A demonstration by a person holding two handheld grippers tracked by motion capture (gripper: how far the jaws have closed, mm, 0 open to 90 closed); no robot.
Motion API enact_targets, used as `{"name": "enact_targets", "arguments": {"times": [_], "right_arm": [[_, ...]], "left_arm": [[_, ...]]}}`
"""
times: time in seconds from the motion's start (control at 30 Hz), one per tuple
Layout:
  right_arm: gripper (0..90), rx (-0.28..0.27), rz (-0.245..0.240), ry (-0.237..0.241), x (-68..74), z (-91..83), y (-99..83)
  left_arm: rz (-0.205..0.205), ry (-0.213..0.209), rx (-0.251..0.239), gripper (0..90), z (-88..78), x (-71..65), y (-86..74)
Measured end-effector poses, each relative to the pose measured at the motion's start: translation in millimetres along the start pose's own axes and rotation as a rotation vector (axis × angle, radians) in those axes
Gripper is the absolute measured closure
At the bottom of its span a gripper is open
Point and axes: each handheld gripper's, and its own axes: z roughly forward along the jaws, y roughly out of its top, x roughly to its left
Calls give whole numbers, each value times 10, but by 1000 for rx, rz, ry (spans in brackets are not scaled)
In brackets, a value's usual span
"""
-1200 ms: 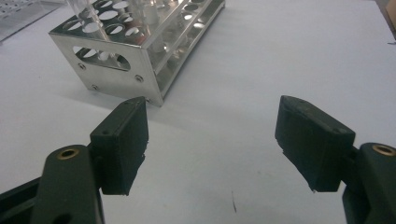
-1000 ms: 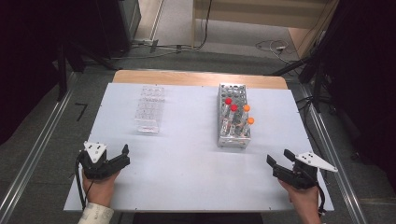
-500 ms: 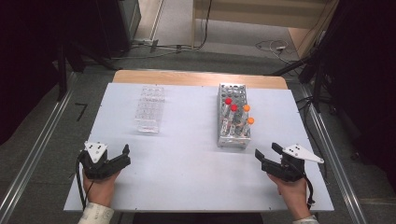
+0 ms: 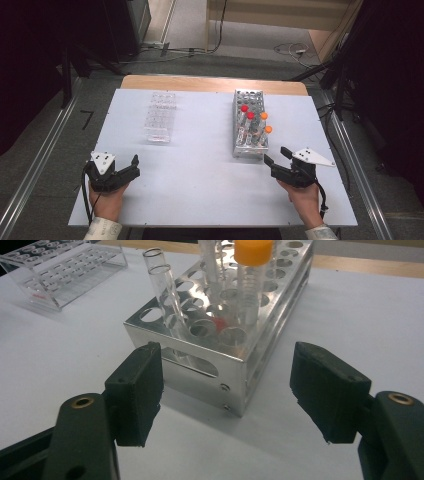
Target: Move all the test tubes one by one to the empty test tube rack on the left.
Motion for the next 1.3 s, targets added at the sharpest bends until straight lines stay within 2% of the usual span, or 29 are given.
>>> {"name": "enact_targets", "arguments": {"times": [0.5, 0.77, 1.0, 1.3], "right_arm": [[295, -2, -42, 22, 150, 251, 120], [323, -4, -57, 34, 202, 320, 159], [457, -26, -98, 38, 254, 387, 176], [539, -42, -124, 35, 313, 486, 198]], "left_arm": [[0, -2, 3, 79, 1, 10, -2], [-2, -2, 1, 79, 1, 14, -2], [-3, -1, 1, 79, 3, 14, -3], [-2, 0, 2, 79, 1, 17, -3]]}}
